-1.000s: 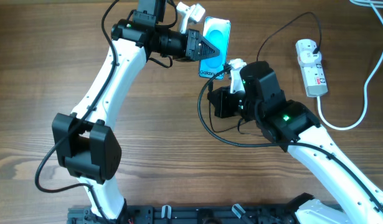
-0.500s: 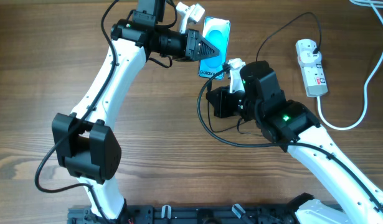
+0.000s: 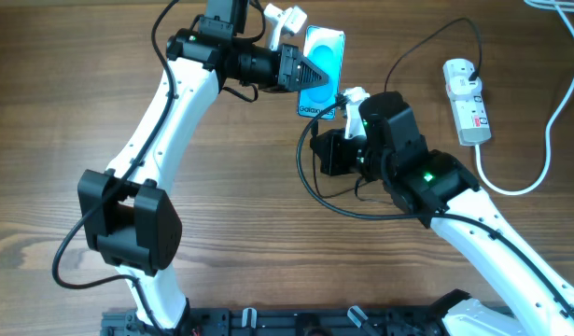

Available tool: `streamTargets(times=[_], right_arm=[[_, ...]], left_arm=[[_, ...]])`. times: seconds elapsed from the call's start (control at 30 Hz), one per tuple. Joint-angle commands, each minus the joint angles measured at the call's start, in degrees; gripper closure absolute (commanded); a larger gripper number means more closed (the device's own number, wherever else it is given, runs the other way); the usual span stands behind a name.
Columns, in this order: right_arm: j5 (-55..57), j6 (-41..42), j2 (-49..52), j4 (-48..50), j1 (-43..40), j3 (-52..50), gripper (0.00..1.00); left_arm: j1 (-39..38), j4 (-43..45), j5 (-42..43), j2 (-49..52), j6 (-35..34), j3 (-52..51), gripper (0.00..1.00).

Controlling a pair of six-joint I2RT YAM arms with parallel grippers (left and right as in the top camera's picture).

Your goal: Plug charger to phone and switch on socket

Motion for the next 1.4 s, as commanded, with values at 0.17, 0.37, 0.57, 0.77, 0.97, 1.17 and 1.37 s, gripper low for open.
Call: streamTargets(times=[0.17, 0.37, 0.57, 0.77, 0.97, 1.17, 1.37], right_arm=[[2.86, 1.31, 0.26, 0.50, 0.00, 1.68, 0.96], [2.91, 1.75, 0.24, 1.42, 0.00, 1.68, 0.96], [3.10, 2.69, 0.26, 2.16, 0.00, 1.68, 0.96], [5.46, 2.86, 0.26, 3.10, 0.00, 1.68, 0.96], [6.14, 2.40, 0.24, 3.74, 0.00, 1.68, 0.96], [6.58, -0.90, 0.24, 4.09, 0.00, 1.68, 0.96], [7.82, -3.30, 0.24, 4.39, 0.00, 1.68, 0.96]], left_arm=[[-0.11, 0.17, 2.25, 0.33, 1.49, 0.48, 0.96], [-0.26, -0.31, 2.25, 0.33, 2.97, 0.48, 0.96], [-0.28, -1.60, 2.25, 0.33, 5.86, 0.48, 0.96], [-0.26, -2.47, 2.69, 0.33, 4.11, 0.48, 0.96], [-0.26, -2.69, 2.69, 0.33, 3.15, 0.48, 0.96], [-0.22, -3.72, 2.64, 0.33, 2.67, 0.48, 0.96], [-0.22, -4.66, 2.60, 0.33, 2.91, 0.48, 0.96]])
